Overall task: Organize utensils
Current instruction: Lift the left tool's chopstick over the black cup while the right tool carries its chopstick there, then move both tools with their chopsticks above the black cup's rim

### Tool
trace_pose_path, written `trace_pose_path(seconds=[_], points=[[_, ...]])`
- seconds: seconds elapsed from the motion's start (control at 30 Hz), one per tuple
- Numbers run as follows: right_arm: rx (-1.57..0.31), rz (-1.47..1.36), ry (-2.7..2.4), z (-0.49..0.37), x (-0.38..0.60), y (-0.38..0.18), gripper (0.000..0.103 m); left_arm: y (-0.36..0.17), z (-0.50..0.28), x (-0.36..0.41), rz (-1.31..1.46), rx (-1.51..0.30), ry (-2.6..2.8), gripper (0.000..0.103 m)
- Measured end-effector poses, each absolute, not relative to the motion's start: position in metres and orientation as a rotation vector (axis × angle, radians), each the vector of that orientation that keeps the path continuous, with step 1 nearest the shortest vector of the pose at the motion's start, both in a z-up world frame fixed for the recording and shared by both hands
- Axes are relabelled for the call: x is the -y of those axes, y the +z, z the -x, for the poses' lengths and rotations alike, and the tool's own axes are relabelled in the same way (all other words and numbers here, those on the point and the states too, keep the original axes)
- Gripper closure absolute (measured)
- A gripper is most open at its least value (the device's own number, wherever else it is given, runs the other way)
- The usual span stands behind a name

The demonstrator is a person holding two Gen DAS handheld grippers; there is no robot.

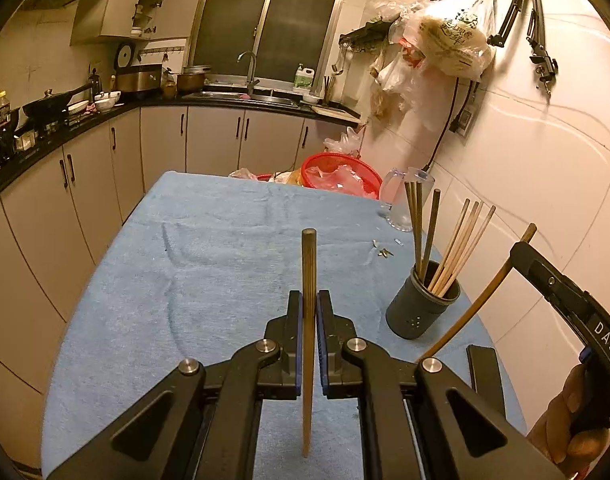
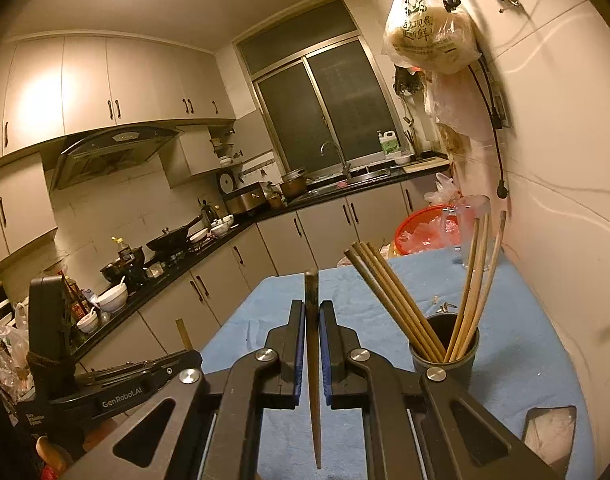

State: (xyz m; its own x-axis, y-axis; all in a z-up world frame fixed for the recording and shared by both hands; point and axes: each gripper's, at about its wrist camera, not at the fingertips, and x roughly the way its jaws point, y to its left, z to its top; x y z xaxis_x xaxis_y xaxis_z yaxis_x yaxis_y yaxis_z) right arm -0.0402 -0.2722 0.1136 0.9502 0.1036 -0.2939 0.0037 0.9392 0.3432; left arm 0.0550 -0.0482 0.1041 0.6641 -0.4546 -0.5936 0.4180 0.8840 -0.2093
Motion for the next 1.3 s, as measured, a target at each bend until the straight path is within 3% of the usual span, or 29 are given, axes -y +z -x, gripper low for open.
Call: trace_pose_path(seconds=[1.3], points=[[-0.280,-0.352,0.057,0.073,0.280,0.120,0.096,0.119,-0.024,0.055,0.013,-0.636,-0.495,0.096]])
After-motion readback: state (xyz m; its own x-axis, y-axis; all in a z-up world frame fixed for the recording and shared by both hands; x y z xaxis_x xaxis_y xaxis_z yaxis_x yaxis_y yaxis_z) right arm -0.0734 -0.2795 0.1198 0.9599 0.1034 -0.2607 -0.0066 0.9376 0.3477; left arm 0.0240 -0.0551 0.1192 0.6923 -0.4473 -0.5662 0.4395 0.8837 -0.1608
